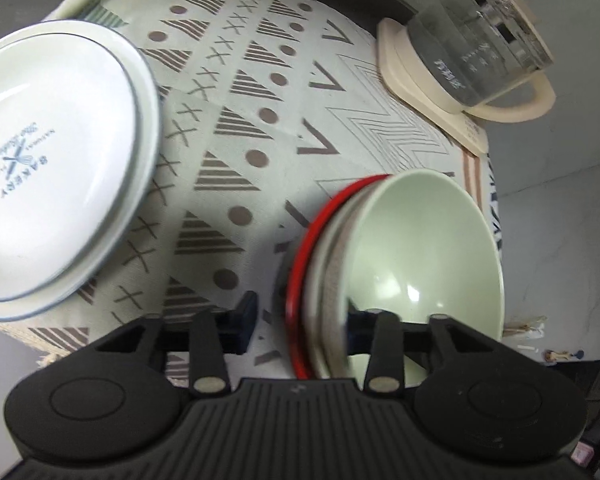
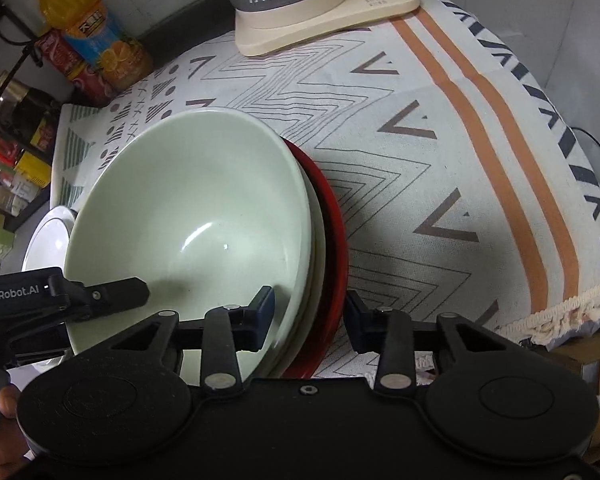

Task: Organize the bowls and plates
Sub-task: 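Grasp the rim of the red bowl stack with both grippers, then lift the bowl stack and carry it over the plate stack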

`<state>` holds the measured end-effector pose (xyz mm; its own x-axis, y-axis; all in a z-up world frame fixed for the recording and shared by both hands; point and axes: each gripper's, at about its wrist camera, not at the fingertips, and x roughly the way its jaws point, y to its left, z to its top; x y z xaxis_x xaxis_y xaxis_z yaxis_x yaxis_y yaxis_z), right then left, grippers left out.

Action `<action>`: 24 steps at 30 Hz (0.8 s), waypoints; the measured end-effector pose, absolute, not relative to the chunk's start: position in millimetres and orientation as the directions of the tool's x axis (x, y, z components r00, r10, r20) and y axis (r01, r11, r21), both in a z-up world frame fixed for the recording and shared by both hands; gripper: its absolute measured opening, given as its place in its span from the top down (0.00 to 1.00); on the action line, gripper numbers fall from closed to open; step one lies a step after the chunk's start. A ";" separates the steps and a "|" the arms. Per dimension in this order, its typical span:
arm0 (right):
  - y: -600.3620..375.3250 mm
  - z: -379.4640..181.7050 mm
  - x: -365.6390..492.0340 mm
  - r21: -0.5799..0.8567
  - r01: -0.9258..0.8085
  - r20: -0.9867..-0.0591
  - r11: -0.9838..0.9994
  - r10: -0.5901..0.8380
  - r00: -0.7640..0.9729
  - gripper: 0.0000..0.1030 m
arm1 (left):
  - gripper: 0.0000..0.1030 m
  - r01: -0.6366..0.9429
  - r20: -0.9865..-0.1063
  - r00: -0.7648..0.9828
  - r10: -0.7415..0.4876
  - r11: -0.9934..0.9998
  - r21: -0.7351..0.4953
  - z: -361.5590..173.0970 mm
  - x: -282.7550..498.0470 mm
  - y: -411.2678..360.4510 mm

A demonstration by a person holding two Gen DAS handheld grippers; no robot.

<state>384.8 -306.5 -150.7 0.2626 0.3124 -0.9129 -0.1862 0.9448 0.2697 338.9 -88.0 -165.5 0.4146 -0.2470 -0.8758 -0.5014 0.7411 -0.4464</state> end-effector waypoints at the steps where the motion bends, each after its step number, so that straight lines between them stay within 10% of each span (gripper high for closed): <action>1: -308.0 -150.8 384.6 0.278 -0.181 -0.911 0.943 0.319 0.262 0.66 | 0.69 -0.497 -0.880 0.411 -0.239 0.750 -0.436 -164.5 339.5 -89.6; 24: -287.2 -113.0 383.3 0.326 -0.202 -0.865 0.924 0.377 0.331 0.71 | 0.70 -0.461 -0.840 0.497 -0.220 0.752 -0.470 -122.3 321.8 -54.4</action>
